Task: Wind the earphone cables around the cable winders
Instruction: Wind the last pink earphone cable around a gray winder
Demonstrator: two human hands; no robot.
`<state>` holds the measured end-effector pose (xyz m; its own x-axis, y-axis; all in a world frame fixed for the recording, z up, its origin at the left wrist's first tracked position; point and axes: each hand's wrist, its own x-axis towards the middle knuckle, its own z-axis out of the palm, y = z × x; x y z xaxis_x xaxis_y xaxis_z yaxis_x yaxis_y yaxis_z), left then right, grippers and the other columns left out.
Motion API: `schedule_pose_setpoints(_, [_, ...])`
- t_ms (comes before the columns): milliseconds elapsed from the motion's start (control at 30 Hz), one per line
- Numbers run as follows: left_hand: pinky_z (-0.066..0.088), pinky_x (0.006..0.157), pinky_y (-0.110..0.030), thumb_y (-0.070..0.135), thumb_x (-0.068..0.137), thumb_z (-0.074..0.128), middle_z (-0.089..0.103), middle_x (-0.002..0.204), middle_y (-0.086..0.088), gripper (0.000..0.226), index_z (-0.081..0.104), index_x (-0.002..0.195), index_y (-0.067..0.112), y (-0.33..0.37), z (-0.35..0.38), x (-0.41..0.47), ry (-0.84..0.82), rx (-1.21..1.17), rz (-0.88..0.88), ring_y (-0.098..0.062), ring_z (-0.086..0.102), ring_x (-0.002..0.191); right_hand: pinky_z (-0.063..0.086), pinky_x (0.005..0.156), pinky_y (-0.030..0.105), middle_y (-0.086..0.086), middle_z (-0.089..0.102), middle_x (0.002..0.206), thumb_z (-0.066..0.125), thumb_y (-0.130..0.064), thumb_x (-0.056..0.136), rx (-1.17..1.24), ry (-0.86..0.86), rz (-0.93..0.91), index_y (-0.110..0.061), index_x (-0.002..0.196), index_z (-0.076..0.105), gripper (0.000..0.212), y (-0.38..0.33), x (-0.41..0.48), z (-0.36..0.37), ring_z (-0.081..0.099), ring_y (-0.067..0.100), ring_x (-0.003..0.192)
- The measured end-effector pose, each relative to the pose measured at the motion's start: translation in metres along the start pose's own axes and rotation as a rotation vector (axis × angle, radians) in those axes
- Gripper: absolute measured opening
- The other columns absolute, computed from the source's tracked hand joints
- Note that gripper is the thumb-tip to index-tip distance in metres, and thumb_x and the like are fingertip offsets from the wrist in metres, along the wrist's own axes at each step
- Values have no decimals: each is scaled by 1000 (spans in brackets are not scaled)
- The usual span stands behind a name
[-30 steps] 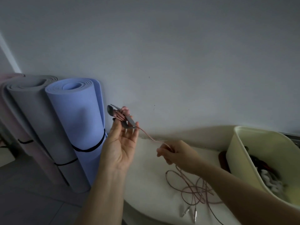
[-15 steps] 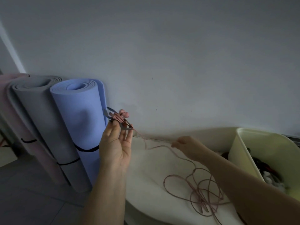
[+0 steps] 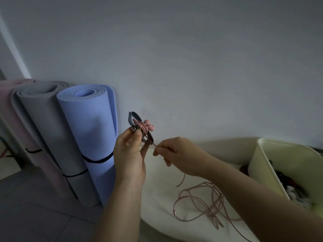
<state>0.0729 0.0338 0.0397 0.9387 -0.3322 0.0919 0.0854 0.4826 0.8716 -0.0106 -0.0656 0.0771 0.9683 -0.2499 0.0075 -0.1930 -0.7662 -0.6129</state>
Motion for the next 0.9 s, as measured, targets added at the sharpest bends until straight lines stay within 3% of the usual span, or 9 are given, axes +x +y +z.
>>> schedule_pose_setpoints(67, [58,85,-31,5,98,48,73,103,-11,22,60,114,-3,1,1,-3,-2,80,27,-14,70,97,48,66,21,-8,60,74,47,-29,98,-145,47,-59,-16,102,68,26,-8,-4,-10,55,7,65])
schedule_pose_setpoints(133, [59,76,-25,2,97,50,75,93,-6,15,60,108,2,1,3,-6,-56,99,11,-10,72,87,50,65,26,-2,66,78,49,-31,96,-208,158,-81,-15,96,70,26,-11,-5,-24,55,12,62])
schedule_pose_setpoints(233, [57,69,-19,-2,95,51,76,82,-1,13,61,99,5,1,5,-11,-217,201,-1,-11,72,81,39,54,17,-9,59,70,61,-32,89,-178,313,-63,-21,82,69,15,-11,-4,-49,46,3,53])
schedule_pose_setpoints(367, [54,72,-20,-2,96,49,75,92,-12,15,60,105,1,0,5,-15,-412,303,-33,-25,73,87,35,51,13,-10,54,64,68,-35,83,-212,273,-60,-22,76,66,14,-5,-3,-69,44,3,53])
schedule_pose_setpoints(533, [55,87,-38,0,96,50,76,94,-8,15,61,106,5,6,4,-18,-557,363,-103,-22,72,92,36,50,8,-11,57,64,71,-35,80,-146,272,-64,-23,72,65,16,4,-5,-78,46,-5,51])
schedule_pose_setpoints(633, [53,93,-42,5,93,54,75,98,-9,16,61,108,6,8,2,-19,-599,325,-155,-25,71,95,34,46,7,-17,56,53,70,-41,79,-44,264,-6,-22,71,65,21,11,-5,-81,46,-4,46])
schedule_pose_setpoints(733, [56,82,-32,17,82,59,74,101,-14,29,60,109,5,12,2,-20,-666,196,-215,-29,72,92,42,58,15,-7,55,61,65,-53,75,158,221,85,-24,68,65,29,21,-4,-79,48,3,56])
schedule_pose_setpoints(833, [55,77,-29,13,80,58,73,100,-19,29,61,107,2,14,4,-21,-700,64,-261,-28,71,86,39,55,17,-5,44,54,62,-40,85,361,122,139,-23,61,62,29,32,-3,-61,41,6,51])
schedule_pose_setpoints(900, [57,78,-29,10,81,57,71,99,-20,28,63,106,-1,14,5,-20,-664,-48,-286,-27,71,84,37,62,26,3,43,58,57,-26,91,586,23,148,-13,66,60,28,37,0,-37,39,16,59])
